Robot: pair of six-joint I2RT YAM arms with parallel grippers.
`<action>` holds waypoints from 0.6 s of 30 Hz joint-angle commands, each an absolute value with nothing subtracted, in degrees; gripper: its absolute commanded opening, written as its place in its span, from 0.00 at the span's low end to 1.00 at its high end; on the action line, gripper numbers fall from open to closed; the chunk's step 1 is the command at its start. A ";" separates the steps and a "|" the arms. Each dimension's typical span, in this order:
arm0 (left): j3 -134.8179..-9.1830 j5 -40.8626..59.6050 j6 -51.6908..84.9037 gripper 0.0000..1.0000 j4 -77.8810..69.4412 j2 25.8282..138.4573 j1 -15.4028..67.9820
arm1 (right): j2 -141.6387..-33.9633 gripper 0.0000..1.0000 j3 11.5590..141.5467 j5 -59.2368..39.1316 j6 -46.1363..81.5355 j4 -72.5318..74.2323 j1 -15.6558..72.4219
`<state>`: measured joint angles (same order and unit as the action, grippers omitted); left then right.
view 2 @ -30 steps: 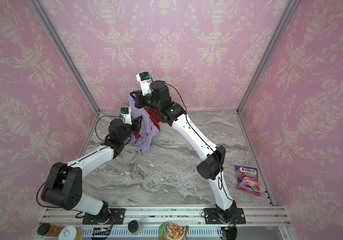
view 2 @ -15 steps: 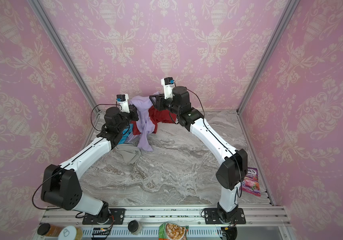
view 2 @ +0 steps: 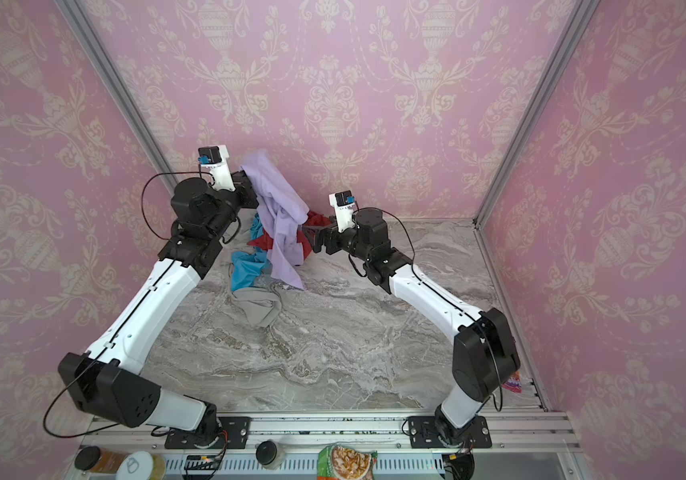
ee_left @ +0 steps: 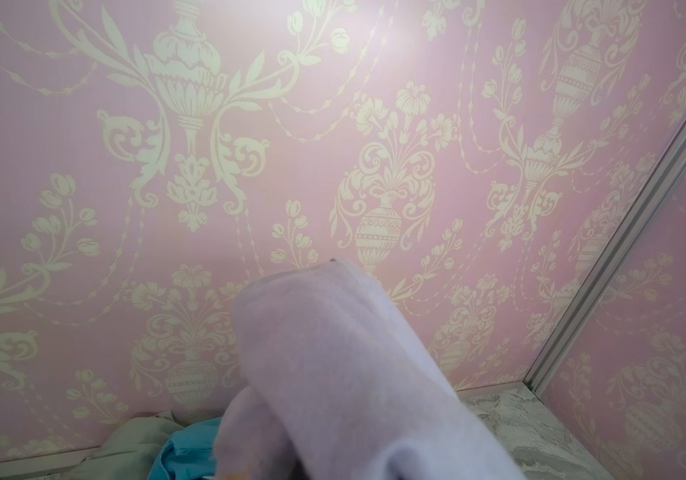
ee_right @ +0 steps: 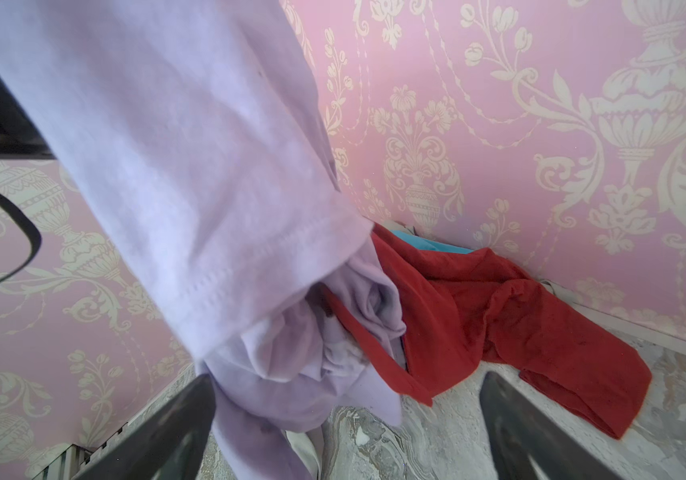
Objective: Pick out a specific cloth from the pile
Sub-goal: 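Grasp the lavender cloth with the left gripper and raise it while right holds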
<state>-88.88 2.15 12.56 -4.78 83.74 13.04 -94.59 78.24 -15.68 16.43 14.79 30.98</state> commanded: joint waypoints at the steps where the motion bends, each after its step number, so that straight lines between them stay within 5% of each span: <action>1: -92.30 0.00 11.62 0.00 -4.16 80.73 10.45 | -93.36 1.00 75.93 -16.30 14.79 19.46 31.20; 18: -103.63 3.23 17.27 0.00 2.70 81.77 3.96 | -94.84 1.00 77.02 -17.72 12.06 18.30 32.05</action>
